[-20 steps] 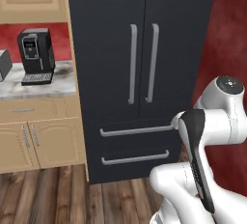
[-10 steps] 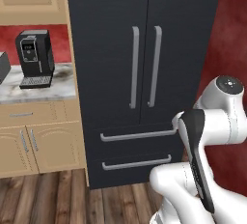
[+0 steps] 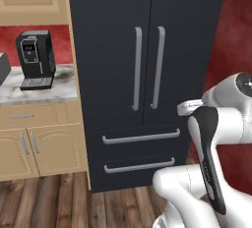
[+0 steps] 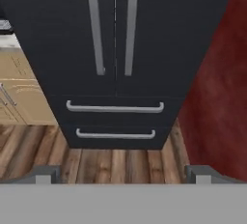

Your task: Move the hot dog bun to the plate on the dining table and place the condiment next to that plate. Then navigate to the fridge and take the sausage and place it on the plate as well.

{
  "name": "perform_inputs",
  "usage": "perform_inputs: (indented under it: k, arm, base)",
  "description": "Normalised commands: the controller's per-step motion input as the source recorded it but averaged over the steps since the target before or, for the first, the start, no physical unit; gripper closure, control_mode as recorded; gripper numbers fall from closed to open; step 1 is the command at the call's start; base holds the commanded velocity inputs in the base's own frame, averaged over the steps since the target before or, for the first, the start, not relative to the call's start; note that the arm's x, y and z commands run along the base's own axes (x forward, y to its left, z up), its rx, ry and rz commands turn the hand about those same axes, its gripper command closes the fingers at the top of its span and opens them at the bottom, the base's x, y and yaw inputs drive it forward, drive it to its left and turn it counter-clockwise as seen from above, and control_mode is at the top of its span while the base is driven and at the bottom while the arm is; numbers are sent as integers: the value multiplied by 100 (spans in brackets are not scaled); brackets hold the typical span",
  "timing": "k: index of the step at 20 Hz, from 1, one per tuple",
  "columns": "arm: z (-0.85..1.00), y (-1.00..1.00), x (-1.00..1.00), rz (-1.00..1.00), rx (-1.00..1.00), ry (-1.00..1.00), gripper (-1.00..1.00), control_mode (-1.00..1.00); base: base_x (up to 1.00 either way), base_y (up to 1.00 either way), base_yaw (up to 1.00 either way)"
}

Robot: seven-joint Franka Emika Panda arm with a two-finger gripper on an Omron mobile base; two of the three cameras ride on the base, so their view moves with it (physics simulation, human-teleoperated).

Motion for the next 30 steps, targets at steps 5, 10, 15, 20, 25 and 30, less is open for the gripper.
perform_inputs:
  k: [5,10,15,20,25,30]
  arm:
    - [60,4,82,-5,0,-5,-100,-100]
    - [46,2,82,-4,0,0,-100,-100]
    - [5,-4,81,0,1,4,-100,-100]
    - [-16,-17,81,0,0,1,-100,-100]
    - [-34,-28,75,0,0,-1,-100,-100]
    - [-25,-22,67,0,3,-2,-100,-100]
  base:
    - [0,0,0]
    - [0,0,0]
    - [0,0,0]
    - [0,0,0]
    - [0,0,0]
    - [0,0,0]
